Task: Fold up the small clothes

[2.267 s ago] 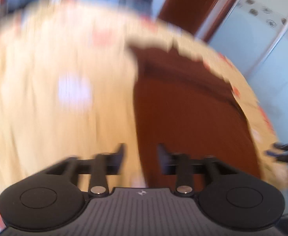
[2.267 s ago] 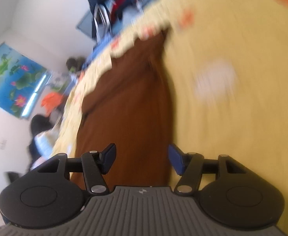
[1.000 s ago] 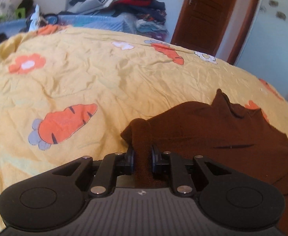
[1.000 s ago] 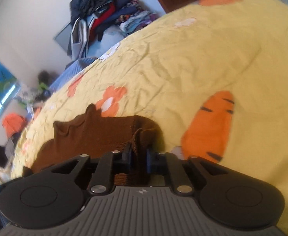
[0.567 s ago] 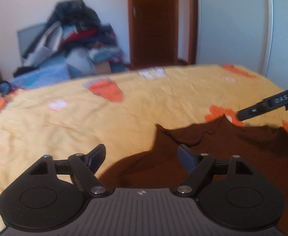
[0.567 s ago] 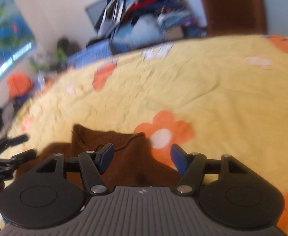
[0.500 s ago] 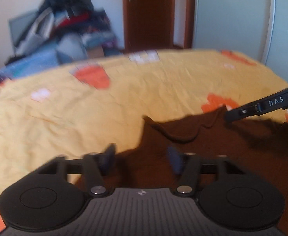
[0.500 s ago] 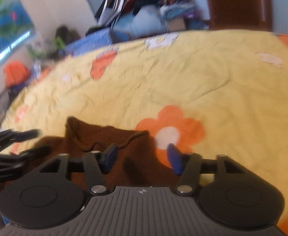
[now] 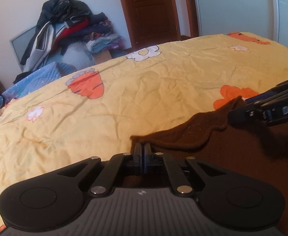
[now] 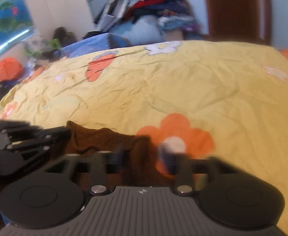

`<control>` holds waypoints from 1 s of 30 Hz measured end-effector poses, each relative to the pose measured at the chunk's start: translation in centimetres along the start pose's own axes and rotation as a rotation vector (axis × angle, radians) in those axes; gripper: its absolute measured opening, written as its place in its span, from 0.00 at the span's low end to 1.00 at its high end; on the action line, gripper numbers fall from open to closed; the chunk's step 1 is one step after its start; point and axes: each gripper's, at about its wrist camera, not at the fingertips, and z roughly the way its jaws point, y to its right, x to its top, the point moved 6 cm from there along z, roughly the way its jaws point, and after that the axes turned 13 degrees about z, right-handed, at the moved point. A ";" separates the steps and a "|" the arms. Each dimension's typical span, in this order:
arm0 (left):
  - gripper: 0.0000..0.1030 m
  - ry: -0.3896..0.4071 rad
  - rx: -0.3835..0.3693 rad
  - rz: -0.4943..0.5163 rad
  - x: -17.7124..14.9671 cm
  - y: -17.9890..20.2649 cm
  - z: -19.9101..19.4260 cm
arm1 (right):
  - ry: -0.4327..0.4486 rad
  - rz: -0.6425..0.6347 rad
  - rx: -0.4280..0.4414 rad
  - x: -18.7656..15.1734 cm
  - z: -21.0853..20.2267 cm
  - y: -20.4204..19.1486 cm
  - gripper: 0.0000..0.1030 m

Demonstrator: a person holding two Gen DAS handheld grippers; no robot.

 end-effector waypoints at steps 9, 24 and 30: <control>0.67 0.043 -0.139 -0.109 -5.5 2.4 -4.6 | -0.027 -0.172 0.069 -8.7 -4.0 -2.9 0.75; 0.79 0.043 -0.030 -0.101 -13.8 5.0 -15.8 | 0.003 -0.277 -0.069 -17.2 -11.1 -2.7 1.00; 0.79 0.077 -0.116 -0.196 -17.0 5.7 -22.5 | -0.005 -0.150 0.005 -21.0 -19.0 -2.1 0.99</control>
